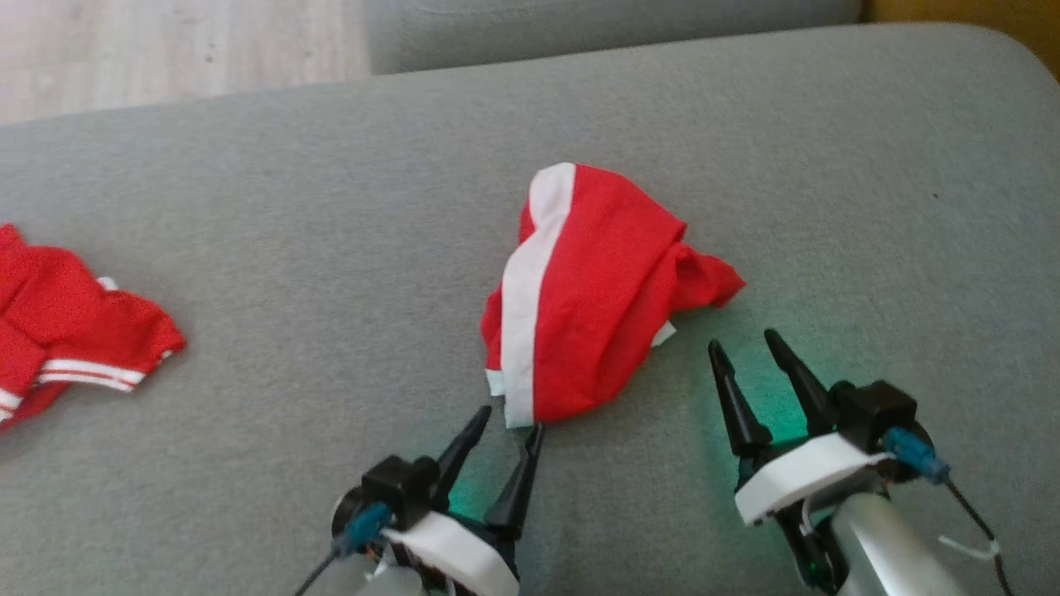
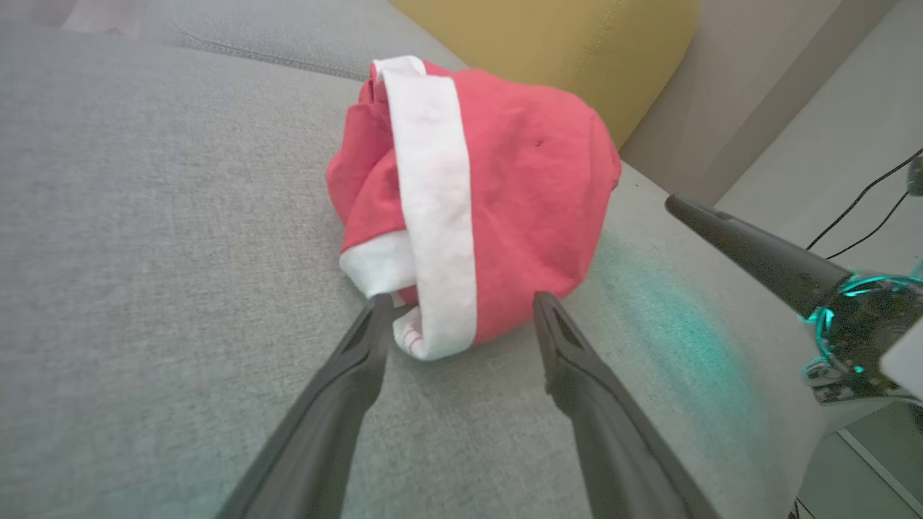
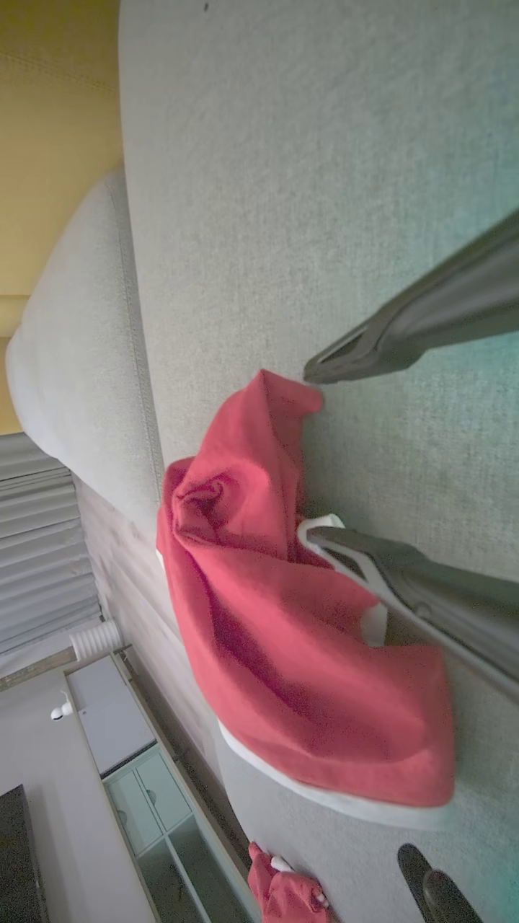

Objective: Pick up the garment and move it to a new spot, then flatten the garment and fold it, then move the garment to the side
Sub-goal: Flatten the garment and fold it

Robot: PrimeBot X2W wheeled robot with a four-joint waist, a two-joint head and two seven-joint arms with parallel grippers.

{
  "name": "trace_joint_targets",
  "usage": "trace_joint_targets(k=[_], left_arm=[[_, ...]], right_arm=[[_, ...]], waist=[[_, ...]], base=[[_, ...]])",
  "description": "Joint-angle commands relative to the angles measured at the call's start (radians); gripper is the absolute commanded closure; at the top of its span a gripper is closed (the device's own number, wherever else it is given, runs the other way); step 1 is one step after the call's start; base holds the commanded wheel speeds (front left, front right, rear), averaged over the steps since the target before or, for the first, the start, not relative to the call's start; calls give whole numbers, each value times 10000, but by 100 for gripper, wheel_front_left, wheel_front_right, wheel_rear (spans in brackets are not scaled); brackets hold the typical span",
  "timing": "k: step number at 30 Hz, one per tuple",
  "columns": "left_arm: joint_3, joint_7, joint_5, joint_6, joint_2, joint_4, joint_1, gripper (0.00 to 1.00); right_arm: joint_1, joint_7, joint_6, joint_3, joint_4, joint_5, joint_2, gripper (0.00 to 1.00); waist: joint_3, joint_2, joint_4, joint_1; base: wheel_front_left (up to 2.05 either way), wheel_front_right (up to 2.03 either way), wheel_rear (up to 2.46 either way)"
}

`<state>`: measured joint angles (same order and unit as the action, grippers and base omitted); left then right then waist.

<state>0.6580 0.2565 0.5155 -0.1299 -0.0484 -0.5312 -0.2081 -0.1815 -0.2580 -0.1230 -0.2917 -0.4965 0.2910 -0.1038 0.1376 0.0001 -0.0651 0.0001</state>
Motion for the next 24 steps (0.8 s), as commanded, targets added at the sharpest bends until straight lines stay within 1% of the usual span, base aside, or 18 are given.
trace_joint_targets(k=[1,4,10,12,14,17,18,20,24], left_arm=[[-105,53,102,-5,-19,-13,-383,0],[-65,53,226,-5,-19,-455,-732,0],[-91,53,227,-6,-19,-631,-943,0],[-319,53,-9,2,-19,-653,-993,100],[-695,53,-156,40,-19,-607,-983,100],[-1497,53,-828,422,-37,-248,-1014,100],[-1712,53,-1152,508,-135,-107,-1055,100],[-2094,53,-1755,635,-470,162,-1293,100],[-2533,53,-2741,455,-1405,669,-2602,100]], right_arm=[[-433,-38,-77,-243,328,55,-73,0],[-529,-38,-77,-251,356,93,-131,0],[-531,-38,-77,-158,395,164,-214,0],[-516,-38,-77,-130,384,175,-219,0],[-498,-38,-77,-105,358,178,-208,0],[-452,-38,-77,-50,295,201,-146,0],[-445,-38,-77,-22,284,209,-115,0],[-412,-38,-77,9,252,223,-41,0],[-287,-38,-77,-4,191,255,133,0]], waist=[[208,-1,-239,-1],[381,-1,-447,-1],[533,-1,-580,-1],[547,-1,-579,-1],[496,-1,-560,-1],[325,-1,-502,-1],[266,-1,-470,-1],[117,-1,-381,-1],[-232,-1,-178,-1]], base=[[0,0,0],[0,0,0],[0,0,0],[0,0,0],[0,0,0],[0,0,0],[0,0,0],[0,0,0],[0,0,0]])
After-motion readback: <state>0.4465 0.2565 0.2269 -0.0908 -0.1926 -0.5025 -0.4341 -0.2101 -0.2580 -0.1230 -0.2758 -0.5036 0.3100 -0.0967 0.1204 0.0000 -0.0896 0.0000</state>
